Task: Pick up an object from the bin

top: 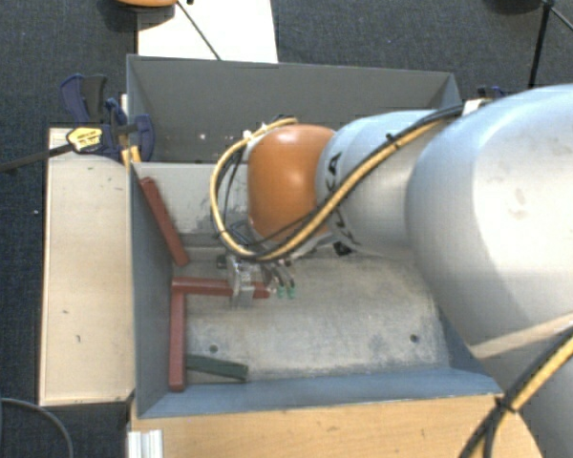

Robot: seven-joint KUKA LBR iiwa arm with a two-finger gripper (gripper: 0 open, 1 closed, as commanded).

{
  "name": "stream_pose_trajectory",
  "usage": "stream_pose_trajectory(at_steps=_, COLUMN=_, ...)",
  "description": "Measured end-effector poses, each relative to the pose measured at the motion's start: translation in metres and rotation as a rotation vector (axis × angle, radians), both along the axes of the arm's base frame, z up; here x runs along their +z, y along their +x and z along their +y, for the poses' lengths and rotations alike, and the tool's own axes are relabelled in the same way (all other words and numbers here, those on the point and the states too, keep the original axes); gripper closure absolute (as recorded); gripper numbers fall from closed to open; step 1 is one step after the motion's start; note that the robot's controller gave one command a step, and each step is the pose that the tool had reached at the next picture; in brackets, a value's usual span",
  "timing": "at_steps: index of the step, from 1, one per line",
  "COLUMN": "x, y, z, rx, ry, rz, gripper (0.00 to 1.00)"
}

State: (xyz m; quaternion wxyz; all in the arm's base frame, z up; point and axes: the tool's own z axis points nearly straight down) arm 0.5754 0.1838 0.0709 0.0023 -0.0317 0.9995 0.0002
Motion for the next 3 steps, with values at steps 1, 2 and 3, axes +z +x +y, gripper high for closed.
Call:
stream_pose_trajectory(at_steps=1, x=0.000, y=0.000, z=0.000, rx=-0.002, ry=0.000, rz=0.000, gripper=1.00)
stream_pose_trajectory(at_steps=2, x=0.000, y=0.000, z=0.000, rx=-0.002, ry=0.000, rz=0.000, gripper=1.00)
stream_pose_trajectory(at_steps=3, x=0.163, y=-0.023, z=-0.044, rx=0.055, ry=0.000, rz=0.000, gripper=1.00)
